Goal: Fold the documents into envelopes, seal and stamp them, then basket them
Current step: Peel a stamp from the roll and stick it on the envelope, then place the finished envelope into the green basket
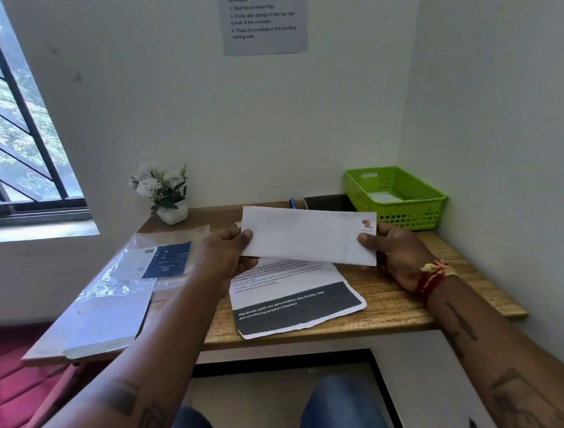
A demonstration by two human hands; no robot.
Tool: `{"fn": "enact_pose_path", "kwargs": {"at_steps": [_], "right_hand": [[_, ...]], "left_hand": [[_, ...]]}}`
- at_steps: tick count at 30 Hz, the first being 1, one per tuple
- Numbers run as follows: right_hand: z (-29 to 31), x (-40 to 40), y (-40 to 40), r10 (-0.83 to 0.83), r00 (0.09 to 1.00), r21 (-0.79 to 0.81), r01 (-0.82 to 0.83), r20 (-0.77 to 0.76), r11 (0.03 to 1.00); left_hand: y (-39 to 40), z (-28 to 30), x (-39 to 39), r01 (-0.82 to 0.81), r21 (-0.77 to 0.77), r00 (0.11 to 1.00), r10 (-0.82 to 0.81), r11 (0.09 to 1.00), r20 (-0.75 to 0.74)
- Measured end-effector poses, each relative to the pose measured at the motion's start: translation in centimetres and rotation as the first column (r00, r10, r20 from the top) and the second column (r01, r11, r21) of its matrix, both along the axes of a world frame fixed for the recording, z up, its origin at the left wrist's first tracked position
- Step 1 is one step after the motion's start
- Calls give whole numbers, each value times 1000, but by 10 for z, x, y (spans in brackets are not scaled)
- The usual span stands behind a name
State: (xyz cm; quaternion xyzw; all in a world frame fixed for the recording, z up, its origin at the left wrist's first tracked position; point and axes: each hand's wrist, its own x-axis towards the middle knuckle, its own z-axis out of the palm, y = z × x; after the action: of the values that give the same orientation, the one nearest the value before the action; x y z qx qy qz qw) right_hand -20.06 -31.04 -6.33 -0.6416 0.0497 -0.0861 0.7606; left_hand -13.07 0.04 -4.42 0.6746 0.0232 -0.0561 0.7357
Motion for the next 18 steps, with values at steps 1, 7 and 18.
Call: {"fn": "enact_pose_path", "kwargs": {"at_steps": [1,7,18], "right_hand": [[3,-3,-2,-7,1000,-42,6,-23,999],[18,-19,-18,-125,990,-7,124,-64,992],[33,-35,-47,-305,932,134,334,-196,933]], "left_hand": [[-1,2,0,18,28,1000,-18,999,11],[-22,6,2,84,59,996,-84,995,7],[-71,14,-1,198,-125,980,-196,972,24]]}}
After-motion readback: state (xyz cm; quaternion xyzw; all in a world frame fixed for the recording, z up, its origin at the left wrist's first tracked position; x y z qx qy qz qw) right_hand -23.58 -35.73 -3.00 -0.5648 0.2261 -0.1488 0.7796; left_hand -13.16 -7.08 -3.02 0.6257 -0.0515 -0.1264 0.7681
